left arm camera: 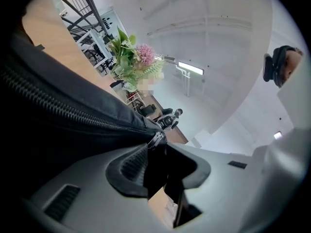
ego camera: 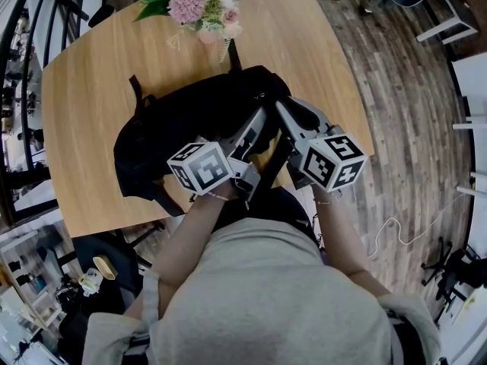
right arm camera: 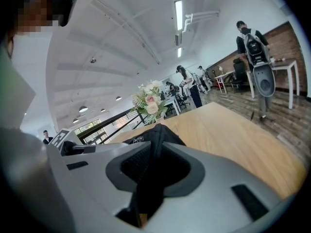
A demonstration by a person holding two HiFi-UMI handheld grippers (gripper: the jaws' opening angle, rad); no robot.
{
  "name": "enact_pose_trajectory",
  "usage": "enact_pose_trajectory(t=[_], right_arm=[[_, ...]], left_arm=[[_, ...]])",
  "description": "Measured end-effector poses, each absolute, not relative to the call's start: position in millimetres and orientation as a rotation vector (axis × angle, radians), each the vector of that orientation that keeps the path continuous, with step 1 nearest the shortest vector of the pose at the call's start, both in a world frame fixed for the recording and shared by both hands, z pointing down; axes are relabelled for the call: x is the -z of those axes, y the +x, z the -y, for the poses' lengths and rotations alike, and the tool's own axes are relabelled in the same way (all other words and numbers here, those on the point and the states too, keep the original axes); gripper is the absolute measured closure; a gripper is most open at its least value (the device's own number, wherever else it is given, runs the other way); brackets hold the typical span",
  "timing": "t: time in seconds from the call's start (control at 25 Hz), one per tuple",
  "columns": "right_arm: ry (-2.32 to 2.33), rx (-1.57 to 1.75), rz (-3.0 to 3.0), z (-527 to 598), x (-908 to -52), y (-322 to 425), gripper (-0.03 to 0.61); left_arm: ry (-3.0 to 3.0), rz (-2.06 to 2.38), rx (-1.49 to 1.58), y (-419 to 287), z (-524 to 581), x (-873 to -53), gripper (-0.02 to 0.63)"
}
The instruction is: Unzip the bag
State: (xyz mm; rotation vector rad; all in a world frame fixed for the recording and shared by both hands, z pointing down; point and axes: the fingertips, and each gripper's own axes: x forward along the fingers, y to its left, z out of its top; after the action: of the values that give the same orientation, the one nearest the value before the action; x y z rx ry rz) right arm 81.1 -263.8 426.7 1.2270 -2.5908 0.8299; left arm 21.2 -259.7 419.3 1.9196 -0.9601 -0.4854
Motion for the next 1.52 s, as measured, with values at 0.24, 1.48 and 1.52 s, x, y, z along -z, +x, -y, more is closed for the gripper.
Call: enact_pose_trajectory(t=[0.24,1.48,1.52], right_arm=[[1.235,-0.828,2.583,263,-426,82,0.499],[1.205,-0.784,2.605,263,-425,84,0.503],[1.202,-0.783,2.607,264,-425,84,0.503]], left_arm=[[1.917,0.967,0.534,18,255,-412,0.509],[2.104,1.332,0.108,1,255,-409,0.594],[2.102,1.343,0.107,-1,254,-409,0.594]])
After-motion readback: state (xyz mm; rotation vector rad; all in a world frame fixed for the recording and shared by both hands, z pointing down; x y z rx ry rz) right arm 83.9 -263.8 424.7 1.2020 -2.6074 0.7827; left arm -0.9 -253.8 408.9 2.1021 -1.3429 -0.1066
